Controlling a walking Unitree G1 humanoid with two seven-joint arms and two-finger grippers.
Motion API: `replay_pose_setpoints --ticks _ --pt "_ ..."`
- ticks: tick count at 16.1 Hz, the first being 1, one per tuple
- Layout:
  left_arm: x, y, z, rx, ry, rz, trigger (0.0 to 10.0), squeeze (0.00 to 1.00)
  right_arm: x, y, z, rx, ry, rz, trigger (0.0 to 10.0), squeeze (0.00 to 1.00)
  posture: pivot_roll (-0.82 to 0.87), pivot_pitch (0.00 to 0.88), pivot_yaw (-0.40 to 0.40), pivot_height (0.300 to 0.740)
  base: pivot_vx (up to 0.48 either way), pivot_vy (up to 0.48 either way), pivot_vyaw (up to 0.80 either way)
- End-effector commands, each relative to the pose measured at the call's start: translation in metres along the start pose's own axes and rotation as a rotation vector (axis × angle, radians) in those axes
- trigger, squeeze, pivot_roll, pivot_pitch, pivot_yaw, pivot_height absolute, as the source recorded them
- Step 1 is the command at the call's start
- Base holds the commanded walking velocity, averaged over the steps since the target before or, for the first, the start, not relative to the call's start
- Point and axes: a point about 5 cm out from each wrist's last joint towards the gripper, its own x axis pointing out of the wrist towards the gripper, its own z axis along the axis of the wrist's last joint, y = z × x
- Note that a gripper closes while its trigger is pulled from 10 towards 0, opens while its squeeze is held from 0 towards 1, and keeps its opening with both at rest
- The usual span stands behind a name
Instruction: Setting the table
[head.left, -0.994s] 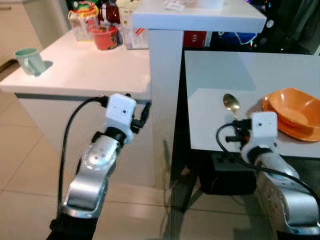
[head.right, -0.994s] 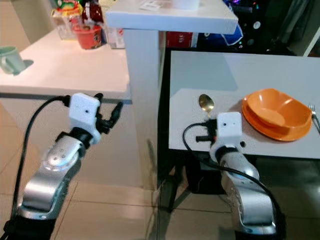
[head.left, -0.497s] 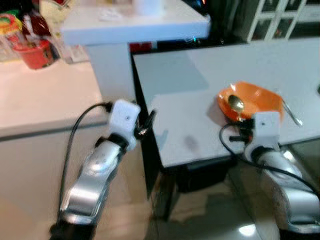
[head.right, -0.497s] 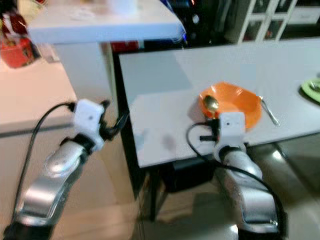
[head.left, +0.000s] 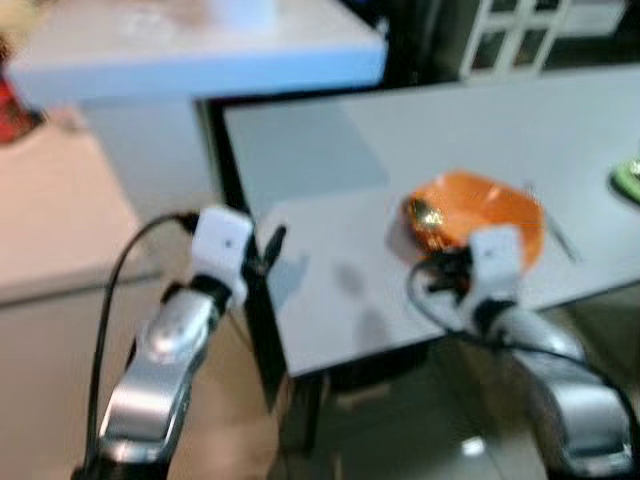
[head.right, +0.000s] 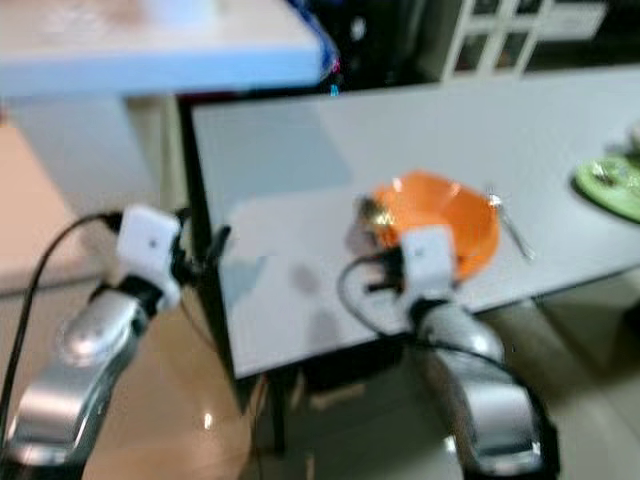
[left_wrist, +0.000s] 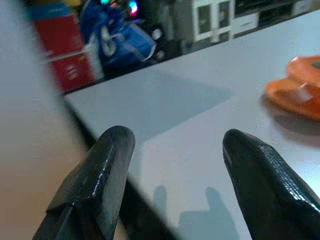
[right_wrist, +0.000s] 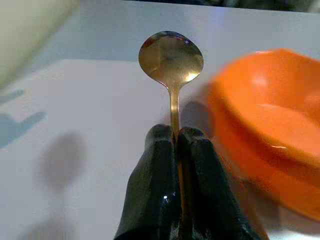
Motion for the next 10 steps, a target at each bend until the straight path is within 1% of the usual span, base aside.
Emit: replay_pose_setpoints --ticks 1,2,4,5,6,8,10 --pt "-0.001 -0.001 0.006 0.007 -0.021 -0.004 10.0 0.0 -0.001 -0.002 0.005 -0.006 -0.025 0.001 10.0 0.0 0.01 0.0 -0.001 0.74 0.0 0.0 0.0" --pt "-0.002 -0.003 0.008 0.008 -0.019 -0.032 10.0 0.0 0.001 0.0 0.005 -0.027 -0.027 0.009 10.0 0.0 0.02 0.005 0.003 0.74 0.0 0.0 0.0" --pt "0.001 -0.012 0.01 0.019 -0.021 -0.112 10.0 0.0 0.008 -0.005 0.003 -0.047 -0.013 -0.017 10.0 0.0 0.02 0.012 0.01 0.74 0.0 0.0 0.0" --pt "0.001 -0.022 0.012 0.015 -0.035 -0.202 10.0 0.0 0.02 -0.011 -0.002 -0.054 0.002 -0.054 10.0 0.0 0.01 0.014 0.019 0.74 0.0 0.0 0.0" --pt "-0.001 -0.025 0.011 0.008 -0.033 -0.235 10.0 0.0 0.029 -0.013 -0.005 -0.073 0.016 -0.062 10.0 0.0 0.01 0.014 0.027 0.74 0.0 0.0 0.0" --pt "-0.003 -0.027 0.01 0.01 -0.024 -0.261 10.0 0.0 0.044 -0.013 -0.009 -0.122 0.042 -0.049 10.0 0.0 0.02 0.017 0.032 0.74 0.0 0.0 0.0" --pt "-0.005 -0.026 0.013 0.013 -0.021 -0.279 10.0 0.0 0.071 -0.013 -0.012 -0.167 0.093 -0.035 10.0 0.0 0.04 0.025 0.022 0.74 0.0 0.0 0.0"
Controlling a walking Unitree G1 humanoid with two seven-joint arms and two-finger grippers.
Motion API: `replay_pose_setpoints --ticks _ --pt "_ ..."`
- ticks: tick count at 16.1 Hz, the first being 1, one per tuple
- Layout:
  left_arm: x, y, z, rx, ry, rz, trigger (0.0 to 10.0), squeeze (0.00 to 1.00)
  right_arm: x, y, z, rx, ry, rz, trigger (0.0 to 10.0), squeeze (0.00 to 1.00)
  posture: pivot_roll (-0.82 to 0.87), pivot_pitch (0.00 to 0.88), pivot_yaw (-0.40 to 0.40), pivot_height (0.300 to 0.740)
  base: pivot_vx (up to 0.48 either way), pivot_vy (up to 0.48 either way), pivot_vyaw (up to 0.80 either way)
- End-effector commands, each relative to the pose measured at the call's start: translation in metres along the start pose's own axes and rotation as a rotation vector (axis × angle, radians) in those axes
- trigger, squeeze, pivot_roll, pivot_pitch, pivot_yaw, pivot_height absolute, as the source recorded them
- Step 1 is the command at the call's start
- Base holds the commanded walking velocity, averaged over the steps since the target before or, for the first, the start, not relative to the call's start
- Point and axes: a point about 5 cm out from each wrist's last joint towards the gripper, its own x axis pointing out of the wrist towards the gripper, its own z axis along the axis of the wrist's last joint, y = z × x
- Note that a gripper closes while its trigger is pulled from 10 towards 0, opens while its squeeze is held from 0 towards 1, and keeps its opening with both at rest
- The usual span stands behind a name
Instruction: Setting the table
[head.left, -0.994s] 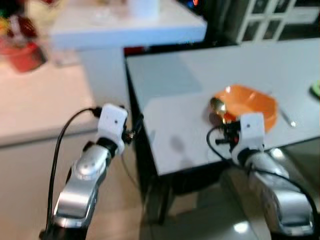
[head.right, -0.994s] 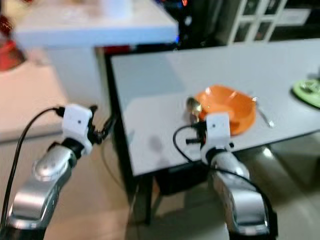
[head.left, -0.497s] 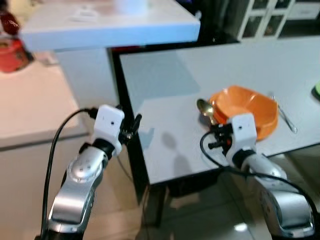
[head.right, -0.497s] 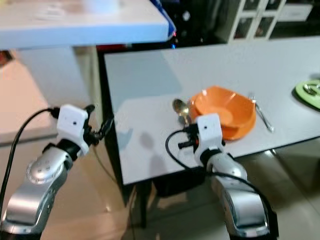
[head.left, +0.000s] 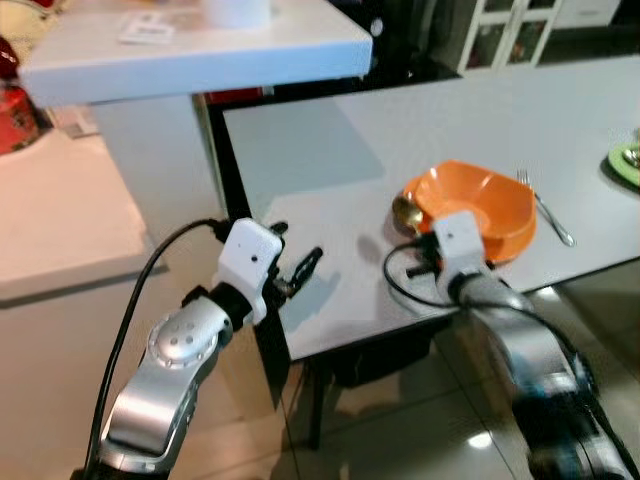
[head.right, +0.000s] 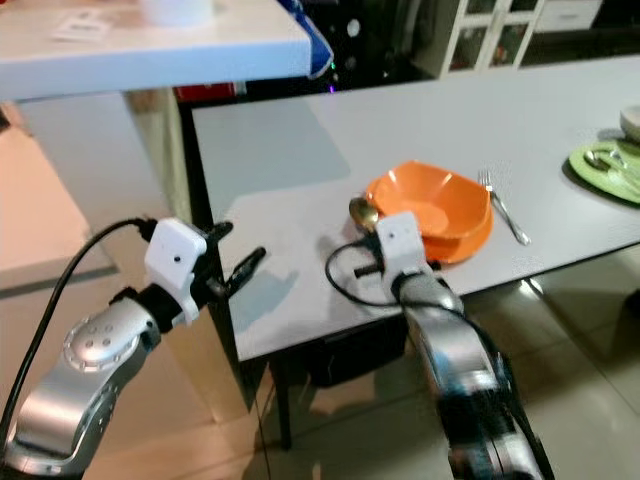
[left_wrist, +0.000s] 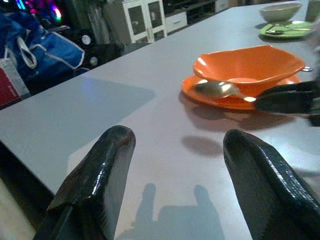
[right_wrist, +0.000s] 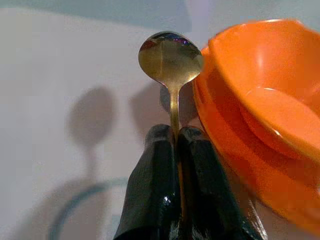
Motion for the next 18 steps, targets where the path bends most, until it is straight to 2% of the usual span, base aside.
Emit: replay_pose_setpoints --ticks 1,5,7,11,18 --pt "-0.005 0.0 0.003 0.004 0.001 -0.023 10.0 0.0 0.012 -0.001 0.004 -0.025 -0.007 0.0 10.0 0.0 0.05 0.029 0.019 0.74 0.0 0.0 0.0" --pt "-0.012 -0.003 -0.003 0.022 0.043 -0.084 10.0 0.0 0.03 -0.002 0.01 -0.07 -0.006 -0.018 10.0 0.0 0.06 0.037 0.024 0.74 0.0 0.0 0.0" --pt "-0.013 -0.006 -0.002 0.017 0.042 -0.102 10.0 0.0 0.038 -0.004 0.013 -0.05 -0.015 -0.055 10.0 0.0 0.06 0.04 0.027 0.74 0.0 0.0 0.0" --pt "-0.012 -0.011 0.0 0.008 0.038 -0.135 10.0 0.0 0.045 -0.01 0.013 -0.02 -0.014 -0.113 10.0 0.0 0.06 0.041 0.033 0.74 0.0 0.0 0.0" --pt "-0.014 -0.012 0.0 -0.002 0.043 -0.149 10.0 0.0 0.049 -0.009 0.011 -0.073 -0.004 -0.029 10.0 0.0 0.06 0.048 0.033 0.74 0.0 0.0 0.0"
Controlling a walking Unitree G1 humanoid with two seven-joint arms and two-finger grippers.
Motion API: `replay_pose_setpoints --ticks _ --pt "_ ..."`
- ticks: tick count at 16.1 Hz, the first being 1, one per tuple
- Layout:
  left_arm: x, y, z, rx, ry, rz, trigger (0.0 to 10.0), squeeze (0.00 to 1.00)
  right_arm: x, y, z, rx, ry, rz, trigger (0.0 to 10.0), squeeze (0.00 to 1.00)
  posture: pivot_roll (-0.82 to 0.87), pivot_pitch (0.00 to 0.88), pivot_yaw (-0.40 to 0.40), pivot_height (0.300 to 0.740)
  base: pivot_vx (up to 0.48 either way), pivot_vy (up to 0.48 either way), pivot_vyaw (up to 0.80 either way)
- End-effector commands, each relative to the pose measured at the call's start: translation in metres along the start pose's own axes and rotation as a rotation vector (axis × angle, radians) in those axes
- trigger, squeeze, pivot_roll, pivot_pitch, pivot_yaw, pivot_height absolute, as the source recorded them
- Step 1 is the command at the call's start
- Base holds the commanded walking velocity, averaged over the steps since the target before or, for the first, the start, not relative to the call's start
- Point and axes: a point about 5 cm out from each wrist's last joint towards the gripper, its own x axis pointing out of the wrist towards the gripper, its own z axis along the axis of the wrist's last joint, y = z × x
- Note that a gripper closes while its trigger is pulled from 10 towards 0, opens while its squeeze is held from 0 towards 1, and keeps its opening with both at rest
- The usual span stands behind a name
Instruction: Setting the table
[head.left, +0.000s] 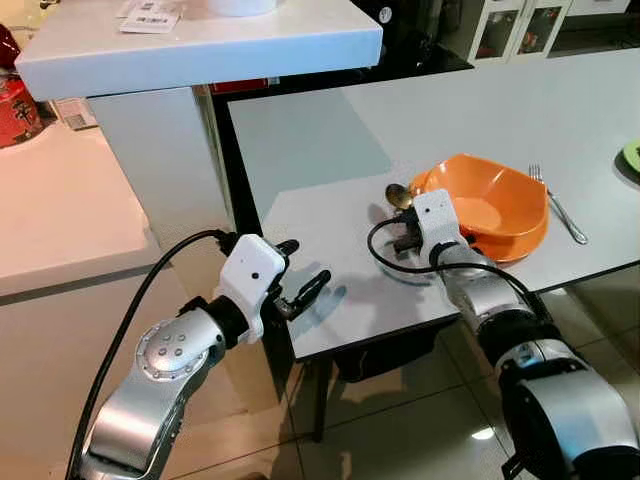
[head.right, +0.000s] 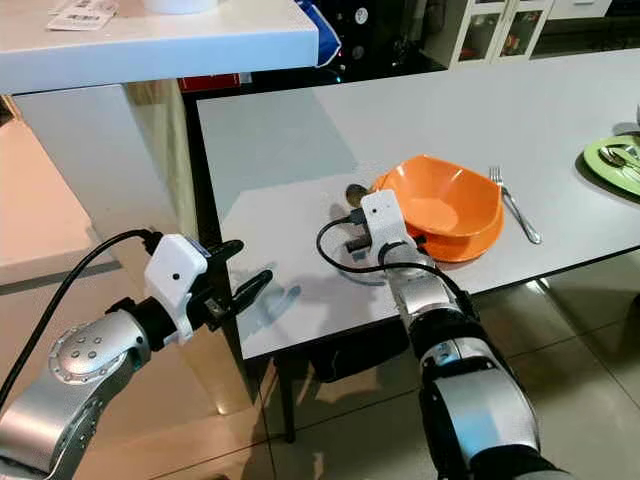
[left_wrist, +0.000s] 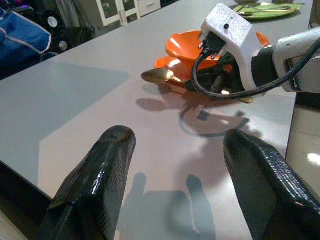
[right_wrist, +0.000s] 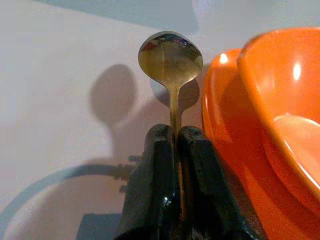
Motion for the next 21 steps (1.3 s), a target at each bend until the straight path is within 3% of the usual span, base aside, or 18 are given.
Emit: replay_pose_setpoints --ticks 1,4,11,16,17,18,21 --pt "-0.001 -0.003 0.001 0.0 0.003 -0.019 10.0 0.0 0.001 -0.003 0.005 -0.025 -0.013 0.005 10.0 0.0 0.06 0.049 0.034 0.74 0.0 0.0 0.0" --pt "-0.001 -0.003 0.001 -0.002 0.004 -0.026 10.0 0.0 0.001 -0.004 0.001 -0.018 0.01 0.019 10.0 0.0 0.06 0.05 0.035 0.74 0.0 0.0 0.0" --pt "-0.001 -0.005 0.002 -0.006 0.005 -0.039 10.0 0.0 0.003 0.0 -0.003 0.138 0.04 0.04 10.0 0.0 0.06 0.054 0.035 0.74 0.0 0.0 0.0" --pt "0.003 -0.005 0.006 -0.013 -0.01 -0.042 10.0 0.0 0.003 0.004 -0.003 0.108 0.048 0.065 10.0 0.0 0.06 0.052 0.034 0.74 0.0 0.0 0.0" --pt "0.003 -0.006 0.006 -0.013 -0.01 -0.044 10.0 0.0 0.003 0.004 -0.003 0.105 0.049 0.069 10.0 0.33 0.06 0.051 0.035 0.74 0.0 0.0 0.0" --pt "0.003 -0.006 0.006 -0.013 -0.01 -0.046 10.0 0.0 0.003 0.005 -0.004 0.103 0.052 0.071 10.0 0.53 0.06 0.049 0.034 0.74 0.0 0.0 0.0" --pt "0.004 -0.007 0.006 -0.016 -0.011 -0.048 10.0 0.0 0.003 0.007 -0.006 0.104 0.064 0.073 10.0 0.7 0.06 0.048 0.032 0.74 0.0 0.0 0.0"
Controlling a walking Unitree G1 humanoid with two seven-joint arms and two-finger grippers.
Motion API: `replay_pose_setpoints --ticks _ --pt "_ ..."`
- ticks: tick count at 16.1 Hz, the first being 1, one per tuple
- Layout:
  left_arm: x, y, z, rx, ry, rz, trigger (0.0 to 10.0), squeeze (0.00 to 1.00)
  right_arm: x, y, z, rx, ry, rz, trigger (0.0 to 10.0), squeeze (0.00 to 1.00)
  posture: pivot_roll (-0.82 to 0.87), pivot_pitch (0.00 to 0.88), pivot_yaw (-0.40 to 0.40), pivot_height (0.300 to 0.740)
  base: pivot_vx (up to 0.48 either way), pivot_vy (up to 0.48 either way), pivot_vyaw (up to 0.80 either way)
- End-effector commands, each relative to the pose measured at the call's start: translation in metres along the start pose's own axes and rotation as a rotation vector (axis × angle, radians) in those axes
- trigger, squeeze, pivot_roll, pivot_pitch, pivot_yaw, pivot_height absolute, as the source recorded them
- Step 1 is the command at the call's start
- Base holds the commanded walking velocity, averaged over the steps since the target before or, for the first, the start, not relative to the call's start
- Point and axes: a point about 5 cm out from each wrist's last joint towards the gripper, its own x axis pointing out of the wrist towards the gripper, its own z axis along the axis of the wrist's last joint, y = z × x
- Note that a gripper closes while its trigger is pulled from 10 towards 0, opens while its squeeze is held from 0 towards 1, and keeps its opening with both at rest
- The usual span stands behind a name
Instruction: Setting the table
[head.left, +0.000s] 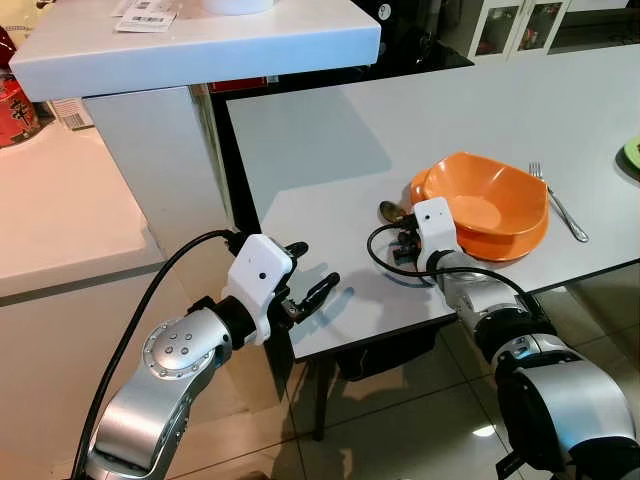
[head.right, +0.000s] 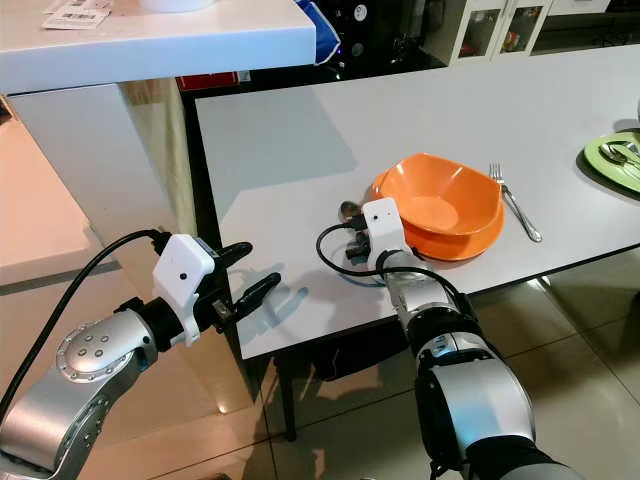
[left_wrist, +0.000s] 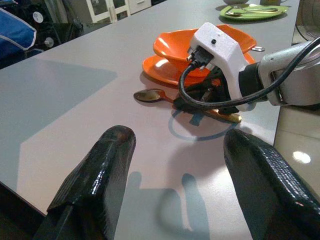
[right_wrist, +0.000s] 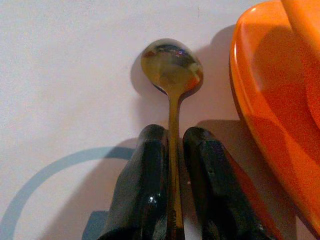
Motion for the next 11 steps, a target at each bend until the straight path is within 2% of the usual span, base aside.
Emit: replay_pose_setpoints --ticks 1,2,4,7,8,10,11 --pt "0.0 -0.001 0.005 0.01 -0.01 -0.012 10.0 0.0 0.001 0.002 0.005 -0.003 0.001 0.01 10.0 0.91 0.06 0.048 0.032 0.74 0.0 0.0 0.0" --pt "0.0 -0.001 0.005 0.01 -0.01 -0.01 10.0 0.0 0.001 0.002 0.005 0.001 0.001 0.01 10.0 1.0 0.06 0.047 0.031 0.74 0.0 0.0 0.0" --pt "0.0 -0.001 0.005 0.011 -0.011 -0.007 10.0 0.0 0.002 0.002 0.006 0.006 -0.002 0.01 10.0 1.0 0.06 0.043 0.03 0.74 0.0 0.0 0.0" --pt "-0.003 0.005 0.009 0.026 -0.029 0.054 10.0 0.0 -0.001 0.002 0.024 -0.046 -0.134 0.031 10.0 1.0 0.06 0.038 0.022 0.74 0.0 0.0 0.0" --pt "-0.005 0.01 0.015 0.023 -0.074 0.124 10.0 0.0 -0.006 0.006 0.035 -0.08 -0.248 0.056 10.0 0.0 0.06 0.034 0.019 0.74 0.0 0.0 0.0" --pt "-0.009 0.013 0.022 0.009 -0.117 0.183 10.0 0.0 -0.022 0.01 0.044 -0.106 -0.359 0.085 10.0 0.0 0.06 0.03 0.012 0.74 0.0 0.0 0.0" --pt "-0.016 0.011 0.021 0.019 -0.107 0.2 10.0 0.0 -0.046 0.014 0.048 -0.022 -0.405 0.075 10.0 0.0 0.05 0.026 0.005 0.74 0.0 0.0 0.0"
